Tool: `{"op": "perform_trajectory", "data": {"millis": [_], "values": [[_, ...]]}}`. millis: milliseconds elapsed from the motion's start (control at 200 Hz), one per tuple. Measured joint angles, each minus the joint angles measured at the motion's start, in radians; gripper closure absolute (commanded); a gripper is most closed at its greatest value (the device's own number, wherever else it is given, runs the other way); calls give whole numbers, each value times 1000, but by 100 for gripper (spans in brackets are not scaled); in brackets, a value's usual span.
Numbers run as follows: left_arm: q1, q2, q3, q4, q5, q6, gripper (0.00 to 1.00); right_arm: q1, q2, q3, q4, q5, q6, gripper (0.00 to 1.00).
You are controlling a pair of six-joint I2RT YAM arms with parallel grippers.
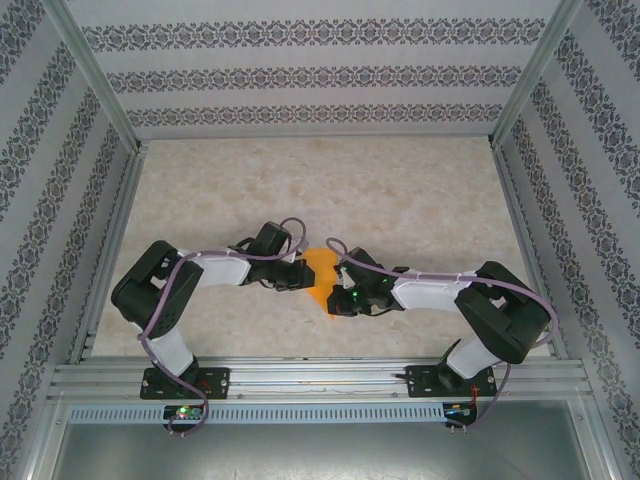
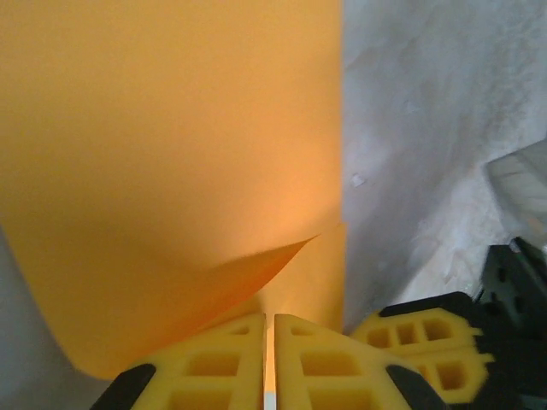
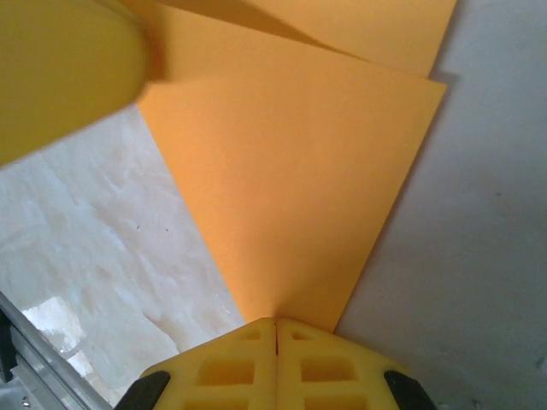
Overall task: Fold a paper plane with a square sheet of paper (fold left side to right side)
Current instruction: Third fold the triangle at the center of the table.
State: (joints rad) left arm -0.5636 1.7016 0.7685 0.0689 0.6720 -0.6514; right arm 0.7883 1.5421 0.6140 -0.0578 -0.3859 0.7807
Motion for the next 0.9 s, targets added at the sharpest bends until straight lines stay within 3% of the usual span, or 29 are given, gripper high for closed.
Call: {"op": "perform_trajectory", "data": {"millis": [255, 545, 899], "values": [[-13, -129, -123, 80, 2, -26, 96, 21, 3, 29, -50, 56, 0, 100], [-89, -107, -152, 175, 9, -79, 97, 38, 13, 55, -89, 89, 3, 100], [-91, -31, -138, 216, 7, -110, 98, 45, 20, 74, -118, 105, 2, 100]]}}
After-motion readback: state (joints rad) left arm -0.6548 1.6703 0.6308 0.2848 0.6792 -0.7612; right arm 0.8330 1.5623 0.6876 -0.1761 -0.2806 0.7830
